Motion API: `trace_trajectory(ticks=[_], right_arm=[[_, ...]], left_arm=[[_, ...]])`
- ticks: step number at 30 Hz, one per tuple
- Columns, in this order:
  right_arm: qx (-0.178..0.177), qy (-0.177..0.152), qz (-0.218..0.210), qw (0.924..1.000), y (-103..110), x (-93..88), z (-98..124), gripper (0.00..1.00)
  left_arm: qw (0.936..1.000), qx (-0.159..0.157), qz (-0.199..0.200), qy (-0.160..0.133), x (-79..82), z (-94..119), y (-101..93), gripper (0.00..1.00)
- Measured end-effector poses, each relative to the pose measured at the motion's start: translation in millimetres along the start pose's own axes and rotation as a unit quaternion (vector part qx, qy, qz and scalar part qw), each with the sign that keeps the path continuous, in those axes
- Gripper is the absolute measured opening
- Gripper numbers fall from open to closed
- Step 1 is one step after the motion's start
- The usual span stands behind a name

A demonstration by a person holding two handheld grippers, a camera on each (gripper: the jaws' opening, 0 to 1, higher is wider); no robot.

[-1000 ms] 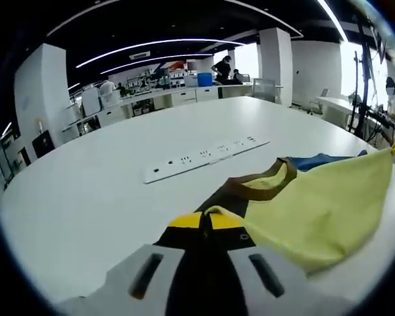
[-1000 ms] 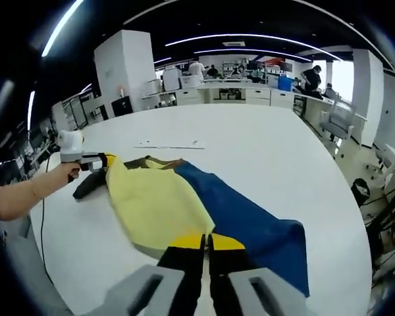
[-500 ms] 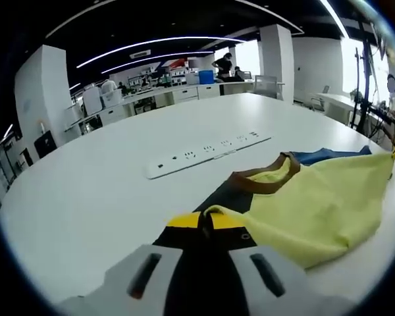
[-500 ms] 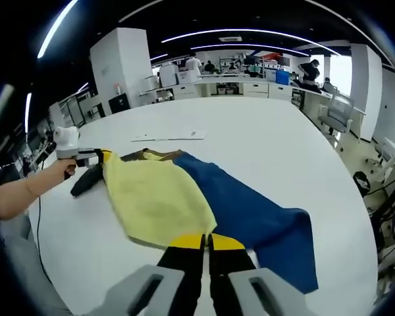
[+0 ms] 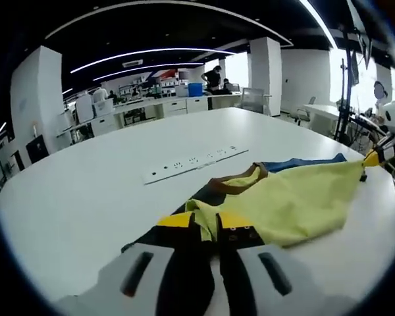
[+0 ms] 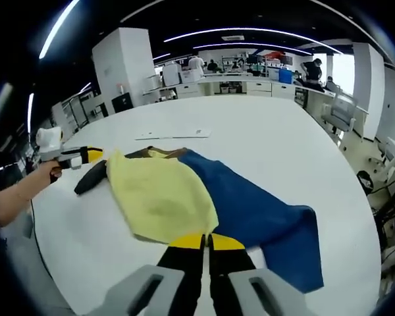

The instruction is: Fold the garment on the visible template until the final outline fits inside the template.

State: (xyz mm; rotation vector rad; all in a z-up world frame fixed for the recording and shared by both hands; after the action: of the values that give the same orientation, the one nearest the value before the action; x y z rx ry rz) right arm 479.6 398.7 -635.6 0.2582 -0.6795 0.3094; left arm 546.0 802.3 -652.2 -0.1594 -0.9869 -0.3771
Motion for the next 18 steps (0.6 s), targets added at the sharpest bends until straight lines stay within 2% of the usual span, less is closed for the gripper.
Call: trace_trajectory(ticks=[4, 10, 11, 18], right_arm=[[0.008, -0.001, -0.007, 0.9999, 2, 0.2, -1, 0.0], [0.01, 0.0, -0.003, 0.9999, 3, -0.2, -3, 0.0], [0.01, 0.002, -0.003, 0.9999, 3, -1.0, -3, 0.0], [0.01, 0.011, 0.004, 0.9999, 2, -4.9, -4, 0.0]], left_arm=[[0.9992, -0.021, 0.034, -0.003, -10.4, 2, -1.5, 0.1], [0.9978, -0.045, 0.045, 0.019, -21.7, -1, -6.7, 0.1], [0.9974, -0.046, 0.046, 0.031, -24.0, -2, -8.3, 0.1], [0.9968, -0.036, 0.036, 0.061, -35.6, -14, -10.4, 0.09]])
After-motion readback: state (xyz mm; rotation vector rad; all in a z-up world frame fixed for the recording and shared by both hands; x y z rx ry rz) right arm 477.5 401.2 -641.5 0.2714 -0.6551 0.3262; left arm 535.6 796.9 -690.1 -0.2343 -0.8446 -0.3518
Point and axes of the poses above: the point that each gripper's makers call its tool centre point, and the gripper's own axes: z roughly backward along the fingers, y roughly to its left, x roughly out of its top, the point moved 10 cm from there along z, roughly backward along the fingers, and after that the axes turned 7 degrees about y, right-handed, at the moved point
